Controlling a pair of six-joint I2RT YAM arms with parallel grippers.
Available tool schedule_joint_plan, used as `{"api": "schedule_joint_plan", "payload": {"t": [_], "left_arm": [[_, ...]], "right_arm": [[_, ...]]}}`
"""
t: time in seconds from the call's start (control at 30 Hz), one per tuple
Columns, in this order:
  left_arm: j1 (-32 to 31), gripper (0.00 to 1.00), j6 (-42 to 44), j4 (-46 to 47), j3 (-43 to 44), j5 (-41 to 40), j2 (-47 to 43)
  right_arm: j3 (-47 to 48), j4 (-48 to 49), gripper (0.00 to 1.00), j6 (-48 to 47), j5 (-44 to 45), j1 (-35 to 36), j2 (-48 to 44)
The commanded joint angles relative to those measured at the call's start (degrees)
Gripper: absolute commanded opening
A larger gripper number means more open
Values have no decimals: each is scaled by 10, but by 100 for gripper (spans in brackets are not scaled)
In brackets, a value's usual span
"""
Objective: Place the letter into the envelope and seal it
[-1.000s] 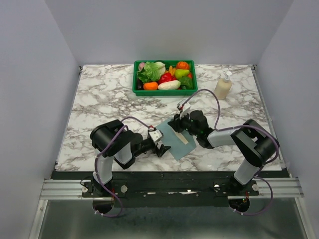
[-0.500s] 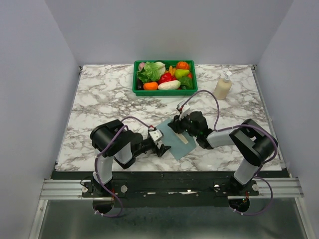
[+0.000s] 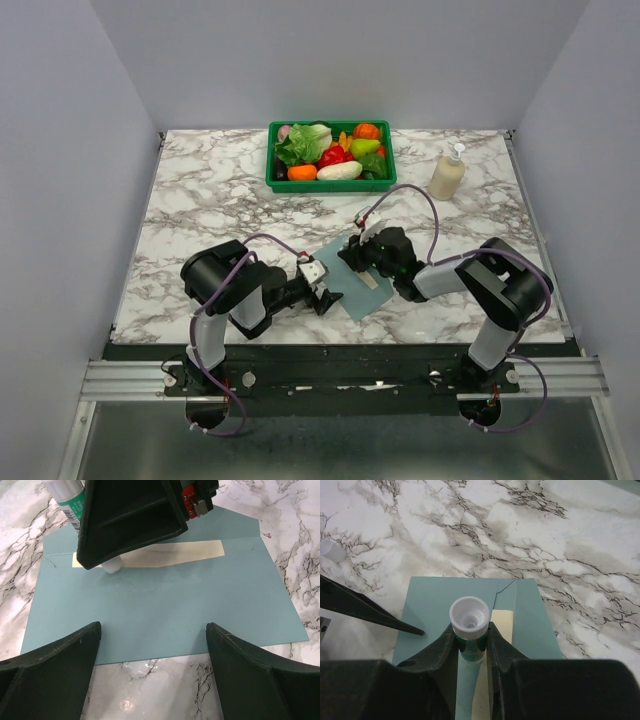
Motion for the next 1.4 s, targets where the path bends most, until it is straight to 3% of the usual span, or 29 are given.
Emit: {"api": "schedule_joint_plan", "payload": {"t": [0.0, 0.7, 0.97, 1.37], "left_arm": [[4, 95, 9, -5, -9, -29, 21], [4, 95, 3, -16, -5, -23, 17], [3, 95, 3, -12, -7, -24, 15], [3, 95, 2, -12, -5, -28, 17]], "right_arm": [[-7, 22, 1, -2, 18, 5, 15], [-11, -10, 1, 5, 59, 45, 32], [-13, -39, 1, 13, 141, 45, 21], [-48, -35, 1, 27, 131, 45, -8]]}}
